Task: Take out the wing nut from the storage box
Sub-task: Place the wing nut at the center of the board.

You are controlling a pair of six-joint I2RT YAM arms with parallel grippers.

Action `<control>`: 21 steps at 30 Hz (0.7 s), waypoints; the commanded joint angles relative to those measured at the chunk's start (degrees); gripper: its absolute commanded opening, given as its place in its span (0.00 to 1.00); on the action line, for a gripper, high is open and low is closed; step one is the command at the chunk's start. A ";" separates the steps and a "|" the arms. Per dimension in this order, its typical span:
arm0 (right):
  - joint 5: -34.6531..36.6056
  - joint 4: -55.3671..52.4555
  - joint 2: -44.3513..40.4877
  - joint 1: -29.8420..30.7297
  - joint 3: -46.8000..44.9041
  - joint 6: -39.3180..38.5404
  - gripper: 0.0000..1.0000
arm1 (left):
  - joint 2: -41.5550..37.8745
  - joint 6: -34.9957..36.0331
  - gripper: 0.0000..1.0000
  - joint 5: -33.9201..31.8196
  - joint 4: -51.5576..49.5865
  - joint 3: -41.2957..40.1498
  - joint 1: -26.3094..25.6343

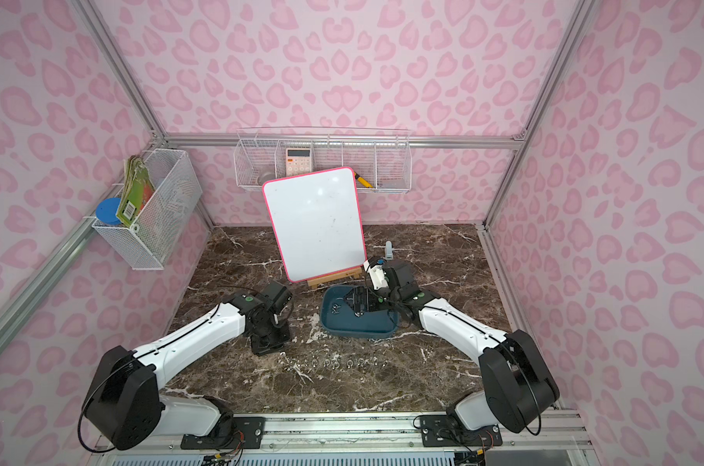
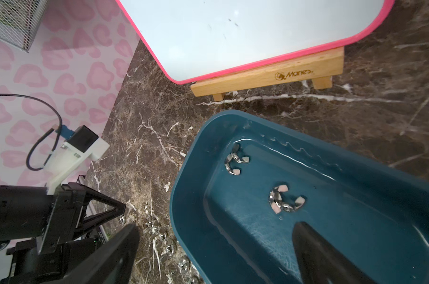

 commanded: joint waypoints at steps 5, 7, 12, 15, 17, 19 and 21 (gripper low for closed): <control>1.91 -2.20 0.98 0.87 1.79 -1.60 0.99 | 4.30 -0.07 0.00 -0.48 1.06 -1.55 0.09; 2.27 -2.58 1.05 0.96 2.02 -1.70 0.99 | 5.24 0.07 0.00 0.19 2.27 -1.84 0.08; 2.49 -2.91 1.08 1.13 2.31 -1.79 0.99 | 8.26 0.42 0.00 0.71 4.09 -2.06 0.03; 2.54 -3.17 1.33 1.18 2.51 -1.79 0.99 | 9.76 0.42 0.00 1.23 5.28 -2.08 0.08; 2.70 -3.34 1.29 1.22 2.53 -1.87 0.99 | 10.48 0.53 0.00 1.54 5.83 -2.31 0.03; 2.88 -3.48 1.24 1.24 2.63 -1.88 0.99 | 11.02 0.42 0.02 1.72 6.18 -2.44 0.08; 3.05 -3.73 1.04 1.22 2.57 -2.03 0.99 | 11.28 0.38 0.09 1.72 6.08 -2.52 0.08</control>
